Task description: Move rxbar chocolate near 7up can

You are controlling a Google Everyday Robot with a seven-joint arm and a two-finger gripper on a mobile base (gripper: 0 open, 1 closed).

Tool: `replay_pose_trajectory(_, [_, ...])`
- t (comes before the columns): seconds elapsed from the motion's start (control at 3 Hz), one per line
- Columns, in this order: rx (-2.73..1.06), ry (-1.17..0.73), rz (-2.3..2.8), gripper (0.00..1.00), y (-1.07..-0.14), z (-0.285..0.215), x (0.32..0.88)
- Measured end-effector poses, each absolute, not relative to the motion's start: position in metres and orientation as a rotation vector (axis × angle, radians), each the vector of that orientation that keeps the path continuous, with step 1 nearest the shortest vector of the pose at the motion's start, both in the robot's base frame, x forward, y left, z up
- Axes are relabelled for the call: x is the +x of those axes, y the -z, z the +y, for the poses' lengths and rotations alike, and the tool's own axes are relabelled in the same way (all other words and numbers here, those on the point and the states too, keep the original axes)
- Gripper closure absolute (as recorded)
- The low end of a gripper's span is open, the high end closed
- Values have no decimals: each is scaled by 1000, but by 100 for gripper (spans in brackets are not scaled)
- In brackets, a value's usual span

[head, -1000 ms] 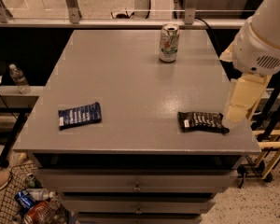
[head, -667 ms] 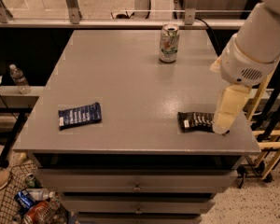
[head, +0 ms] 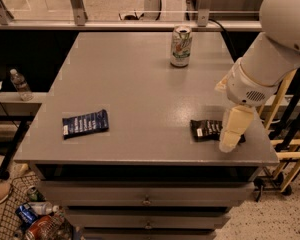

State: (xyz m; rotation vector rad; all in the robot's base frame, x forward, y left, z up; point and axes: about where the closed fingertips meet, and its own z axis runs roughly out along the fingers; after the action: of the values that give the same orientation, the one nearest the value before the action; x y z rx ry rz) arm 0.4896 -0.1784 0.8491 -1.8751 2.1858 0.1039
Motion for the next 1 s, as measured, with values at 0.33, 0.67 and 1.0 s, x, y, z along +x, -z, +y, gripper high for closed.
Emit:
replay_pose_trajectory(0.33, [-1876, -125, 2172, 0, -834, -179, 492])
replay_pose_trajectory(0.67, [-1880, -144, 2164, 19, -821, -178, 493])
replay_pose_trajectory(1.0, [-1882, -163, 2166, 41, -813, -178, 494])
